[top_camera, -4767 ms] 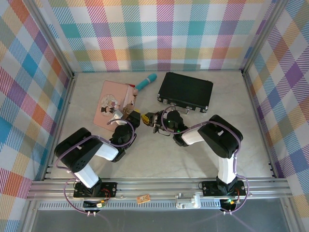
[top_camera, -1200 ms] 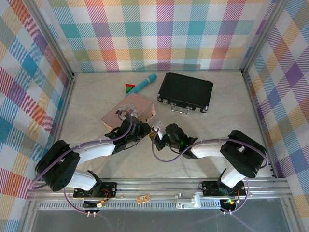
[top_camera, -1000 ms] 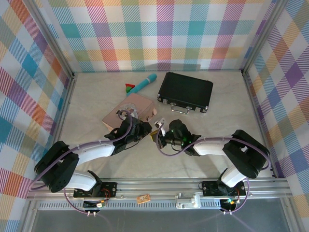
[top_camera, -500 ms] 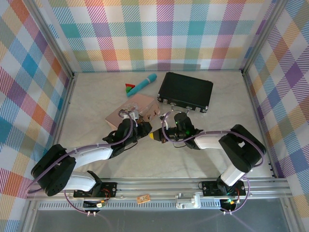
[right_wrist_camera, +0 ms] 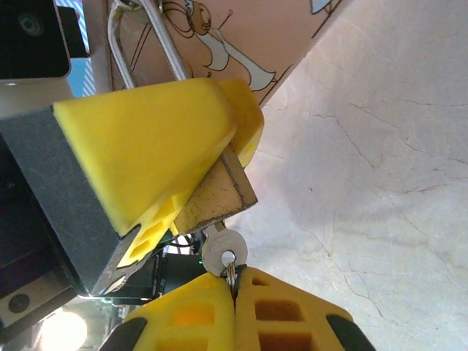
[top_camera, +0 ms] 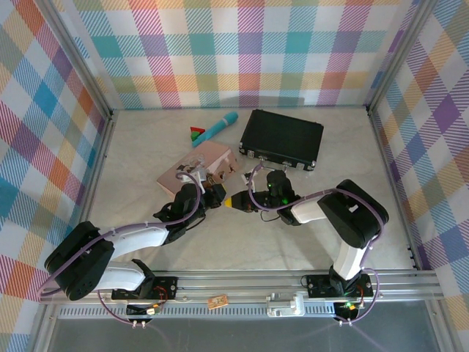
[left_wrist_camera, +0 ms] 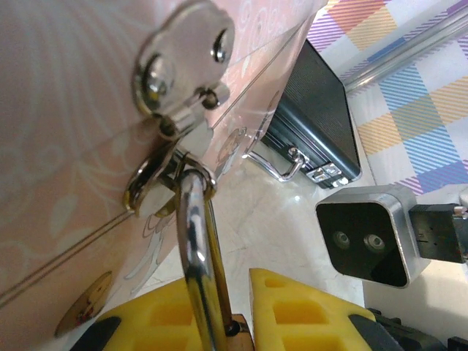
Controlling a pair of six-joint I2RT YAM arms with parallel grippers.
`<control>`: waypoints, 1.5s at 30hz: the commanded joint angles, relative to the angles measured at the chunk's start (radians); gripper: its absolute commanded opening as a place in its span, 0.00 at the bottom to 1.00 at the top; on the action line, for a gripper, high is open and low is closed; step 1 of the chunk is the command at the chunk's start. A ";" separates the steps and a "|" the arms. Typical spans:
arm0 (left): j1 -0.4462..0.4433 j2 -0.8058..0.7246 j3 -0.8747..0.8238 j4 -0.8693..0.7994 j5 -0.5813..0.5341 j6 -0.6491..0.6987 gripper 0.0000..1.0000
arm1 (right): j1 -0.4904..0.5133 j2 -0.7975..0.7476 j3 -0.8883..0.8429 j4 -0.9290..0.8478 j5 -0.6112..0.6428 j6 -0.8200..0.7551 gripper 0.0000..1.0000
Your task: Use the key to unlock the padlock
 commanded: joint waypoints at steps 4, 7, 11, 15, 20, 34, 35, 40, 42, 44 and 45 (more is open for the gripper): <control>-0.004 -0.017 -0.007 -0.148 0.004 0.048 0.00 | -0.085 -0.037 0.012 0.117 0.138 -0.002 0.00; -0.004 -0.021 0.015 -0.201 -0.027 0.027 0.00 | -0.085 -0.098 0.006 0.018 0.153 -0.083 0.07; -0.004 -0.021 0.028 -0.218 -0.047 0.003 0.00 | -0.085 -0.176 -0.005 -0.107 0.178 -0.177 0.18; -0.003 -0.008 0.038 -0.216 -0.042 -0.013 0.00 | -0.085 -0.205 -0.014 -0.162 0.181 -0.226 0.27; -0.003 0.013 0.041 -0.209 -0.032 0.004 0.00 | -0.086 -0.252 -0.028 -0.234 0.225 -0.294 0.34; -0.004 0.183 0.056 -0.180 0.023 0.187 0.00 | -0.073 -0.490 -0.093 -0.510 0.428 -0.464 0.41; -0.004 0.193 0.062 -0.187 0.018 0.200 0.00 | -0.072 -0.492 -0.094 -0.511 0.431 -0.462 0.41; -0.003 0.221 0.105 -0.268 -0.017 0.260 0.12 | -0.071 -0.507 -0.113 -0.515 0.446 -0.454 0.41; -0.004 0.212 0.110 -0.298 -0.033 0.264 0.29 | -0.072 -0.514 -0.117 -0.515 0.454 -0.455 0.41; -0.002 0.195 0.109 -0.327 -0.053 0.252 0.47 | -0.072 -0.523 -0.121 -0.517 0.464 -0.456 0.41; -0.002 0.183 0.106 -0.338 -0.062 0.244 0.53 | -0.072 -0.527 -0.121 -0.516 0.467 -0.458 0.41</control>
